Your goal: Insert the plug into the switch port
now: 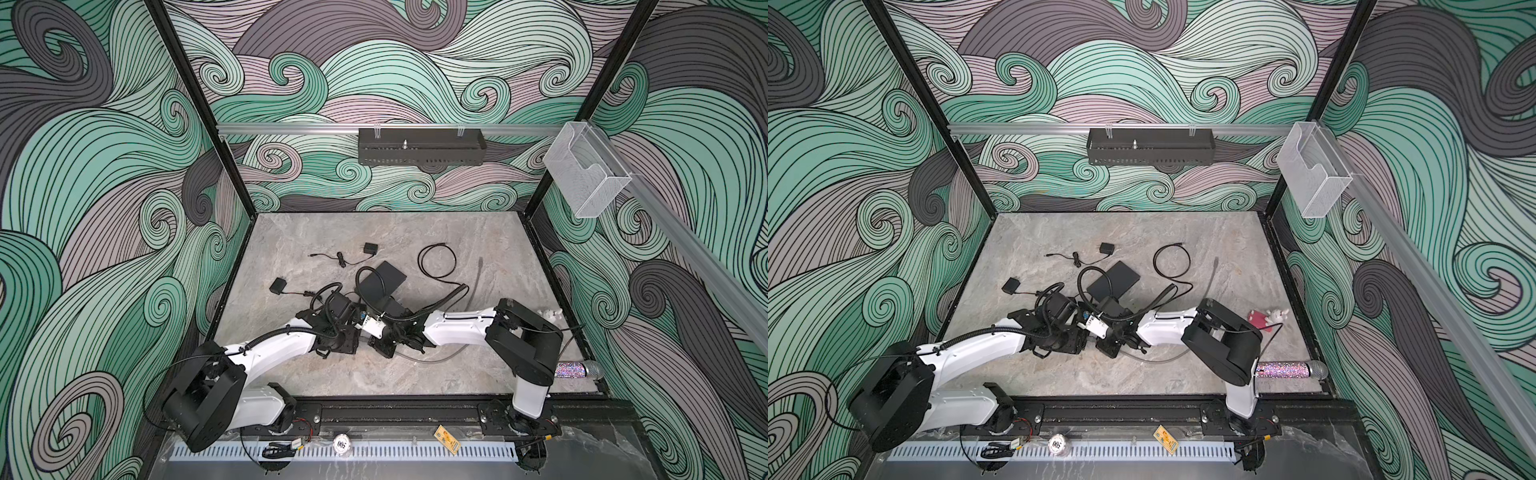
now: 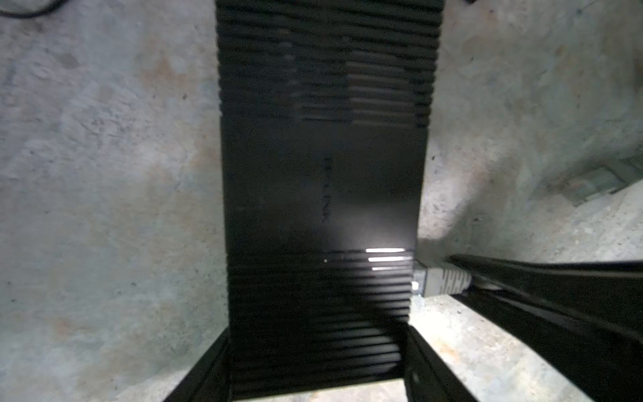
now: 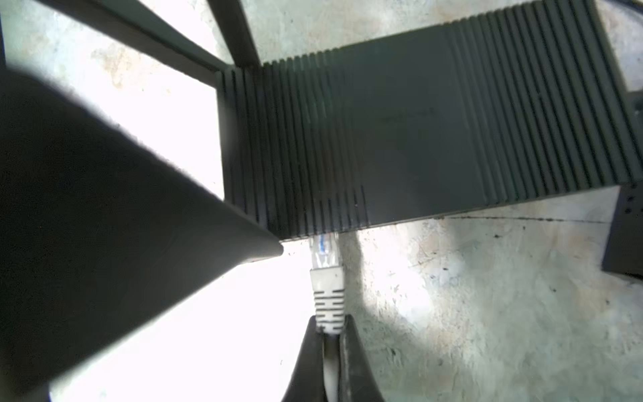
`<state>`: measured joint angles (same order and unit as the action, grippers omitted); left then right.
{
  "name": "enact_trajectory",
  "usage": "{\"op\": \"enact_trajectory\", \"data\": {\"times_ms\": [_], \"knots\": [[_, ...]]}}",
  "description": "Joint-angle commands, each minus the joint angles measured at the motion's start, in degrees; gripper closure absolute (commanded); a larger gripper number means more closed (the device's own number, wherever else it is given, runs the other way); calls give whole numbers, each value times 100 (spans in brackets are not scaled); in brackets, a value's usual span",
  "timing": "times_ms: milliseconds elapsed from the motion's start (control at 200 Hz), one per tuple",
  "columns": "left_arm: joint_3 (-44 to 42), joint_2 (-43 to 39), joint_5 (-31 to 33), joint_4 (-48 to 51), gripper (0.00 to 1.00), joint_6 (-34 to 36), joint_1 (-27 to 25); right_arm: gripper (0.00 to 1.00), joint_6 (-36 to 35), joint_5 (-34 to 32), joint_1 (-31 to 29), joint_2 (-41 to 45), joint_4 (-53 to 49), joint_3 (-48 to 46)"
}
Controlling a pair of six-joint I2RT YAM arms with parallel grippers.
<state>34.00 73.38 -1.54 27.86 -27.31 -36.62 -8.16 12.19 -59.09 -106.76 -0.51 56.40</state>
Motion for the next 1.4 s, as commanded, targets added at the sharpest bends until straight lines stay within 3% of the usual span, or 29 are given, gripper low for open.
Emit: {"op": "enact_trajectory", "data": {"times_ms": [0, 110, 125, 175, 295, 400, 620, 711, 766, 816, 866, 921, 986, 1011, 1031, 1046, 1146, 1221, 1296, 1391], "knots": [[-42, 111, -410, -153, 56, 186, -60, 100, -63, 543, -138, -214, 473, 66], [-65, 116, -461, -179, 56, 157, -64, 100, -93, 752, -95, -158, 616, -70], [-68, 104, -463, -181, 56, 143, -64, 98, -89, 742, -87, -145, 642, -93], [-78, 89, -453, -188, 55, 111, -64, 76, -62, 666, -50, -105, 696, -207], [-105, 0, -348, -156, 55, 24, -61, 69, 69, 611, 47, 162, 996, -634], [-113, -52, -326, -164, 56, 15, -58, 70, 243, 441, 103, 713, 1465, -1173], [-61, -67, -294, -149, 57, 91, -55, 72, 830, -639, 270, 2032, 2906, -2419], [-5, -28, -322, -163, 58, 192, -56, 68, 778, -22, 498, 2033, 3380, -2654], [18, 12, -355, -206, 58, 224, -53, 72, 1060, 21, 565, 1808, 3393, -2564], [31, 60, -347, -220, 58, 260, -48, 75, 1203, 572, 662, 1564, 3752, -2538], [49, 92, -347, -214, 57, 277, -47, 78, 1445, 958, 750, 1466, 4387, -2679], [50, 99, -356, -219, 57, 279, -51, 79, 1657, 768, 751, 1528, 5556, -3100], [30, 40, -349, -216, 57, 271, -56, 65, 1617, 179, 698, 1891, 6508, -3580], [19, 8, -347, -218, 57, 266, -53, 44, 1522, -47, 660, 2154, 6510, -3677], [19, -24, -340, -215, 57, 260, -56, 8, 1466, -254, 630, 2401, 6317, -3700], [7, -39, -338, -214, 57, 261, -48, 1, 1437, -373, 620, 2596, 6062, -3685], [-25, -90, -328, -261, 57, 250, -53, 0, 1560, -1430, 621, 3405, 3741, -3051], [-16, -54, -361, -278, 57, 261, -52, 0, 1589, -1515, 726, 3650, 3118, -2822], [-14, -35, -382, -284, 57, 269, -53, 1, 1499, -1234, 742, 3880, 3328, -3049], [-22, -70, -391, -299, 57, 277, -48, 0, 1859, -1508, 741, 4034, 5014, -3916]]}}
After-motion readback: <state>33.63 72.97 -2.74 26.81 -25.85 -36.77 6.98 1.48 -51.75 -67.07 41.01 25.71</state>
